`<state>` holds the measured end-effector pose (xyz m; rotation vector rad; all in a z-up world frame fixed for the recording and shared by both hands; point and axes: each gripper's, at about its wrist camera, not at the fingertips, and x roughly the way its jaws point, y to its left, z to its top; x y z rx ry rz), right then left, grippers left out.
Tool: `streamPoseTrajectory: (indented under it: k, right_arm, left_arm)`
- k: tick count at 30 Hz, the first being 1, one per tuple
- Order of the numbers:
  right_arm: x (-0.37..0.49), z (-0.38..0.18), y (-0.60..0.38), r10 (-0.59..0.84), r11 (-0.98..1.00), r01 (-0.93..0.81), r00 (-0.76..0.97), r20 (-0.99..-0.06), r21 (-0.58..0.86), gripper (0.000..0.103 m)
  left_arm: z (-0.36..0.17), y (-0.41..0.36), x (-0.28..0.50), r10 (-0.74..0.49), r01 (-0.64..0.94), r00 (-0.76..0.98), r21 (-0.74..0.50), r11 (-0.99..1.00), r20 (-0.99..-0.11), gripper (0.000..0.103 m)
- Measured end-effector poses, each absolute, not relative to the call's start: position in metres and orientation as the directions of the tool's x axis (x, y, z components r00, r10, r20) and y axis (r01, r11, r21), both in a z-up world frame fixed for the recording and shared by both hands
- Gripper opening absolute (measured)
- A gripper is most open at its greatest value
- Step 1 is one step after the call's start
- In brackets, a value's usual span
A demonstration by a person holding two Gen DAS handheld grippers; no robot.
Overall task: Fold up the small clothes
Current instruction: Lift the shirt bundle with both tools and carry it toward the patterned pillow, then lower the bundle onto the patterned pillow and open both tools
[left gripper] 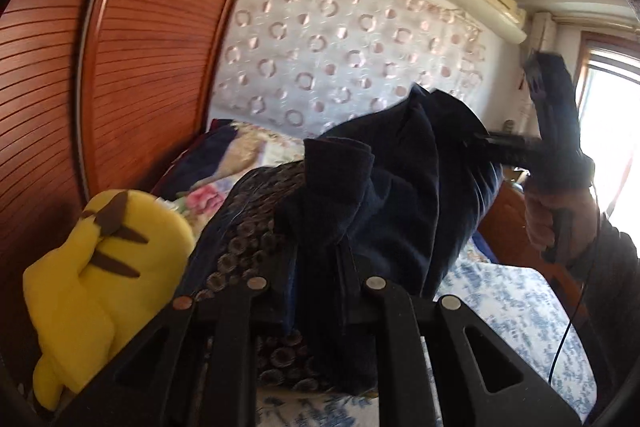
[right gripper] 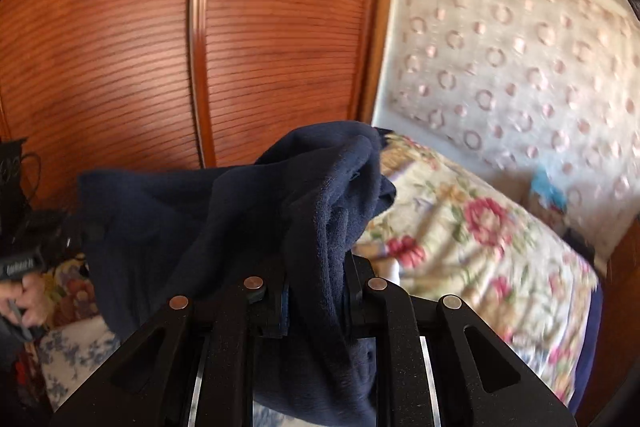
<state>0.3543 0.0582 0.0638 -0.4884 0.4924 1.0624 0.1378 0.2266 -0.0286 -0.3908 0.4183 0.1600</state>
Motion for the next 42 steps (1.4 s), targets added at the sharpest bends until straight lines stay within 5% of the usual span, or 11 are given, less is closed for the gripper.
streamPoseTrajectory:
  k: [8,11,13,14,21,25,31,42]
  right_arm:
    - [0.374,0.015,0.167,0.63,0.319,-0.929,0.356,-0.69,-0.188,0.019]
    - [0.38,0.006,0.182,0.629,0.374,-0.916,0.368,-0.685,-0.149,0.032]
    - [0.381,0.008,0.182,0.632,0.416,-0.895,0.413,-0.656,-0.163,0.055]
    - [0.378,0.011,0.177,0.639,0.419,-0.893,0.42,-0.644,-0.167,0.057]
    - [0.351,0.018,0.136,0.713,0.369,-0.921,0.368,-0.597,-0.127,0.059]
    - [0.351,-0.013,0.133,0.672,0.38,-0.917,0.364,-0.645,-0.121,0.06]
    - [0.36,-0.052,0.132,0.622,0.459,-0.877,0.433,-0.652,-0.145,0.063]
    - [0.313,-0.003,0.056,0.671,0.541,-0.84,0.46,-0.581,-0.041,0.063]
  left_arm:
    - [-0.072,0.215,0.121,0.143,-0.334,0.838,-0.287,0.898,-0.527,0.013]
    - [-0.079,0.215,0.118,0.143,-0.352,0.818,-0.289,0.89,-0.558,0.014]
    - [-0.077,0.215,0.114,0.134,-0.339,0.827,-0.293,0.894,-0.546,0.015]
    - [-0.076,0.215,0.112,0.141,-0.338,0.828,-0.283,0.897,-0.542,0.016]
    - [-0.062,0.208,0.103,0.158,-0.316,0.834,-0.223,0.922,-0.528,0.057]
    - [-0.049,0.198,0.099,0.175,-0.306,0.84,-0.181,0.935,-0.514,0.067]
    - [-0.034,0.183,0.092,0.187,-0.295,0.841,-0.14,0.945,-0.508,0.069]
    - [-0.015,0.141,0.081,0.176,-0.245,0.855,-0.08,0.966,-0.487,0.069]
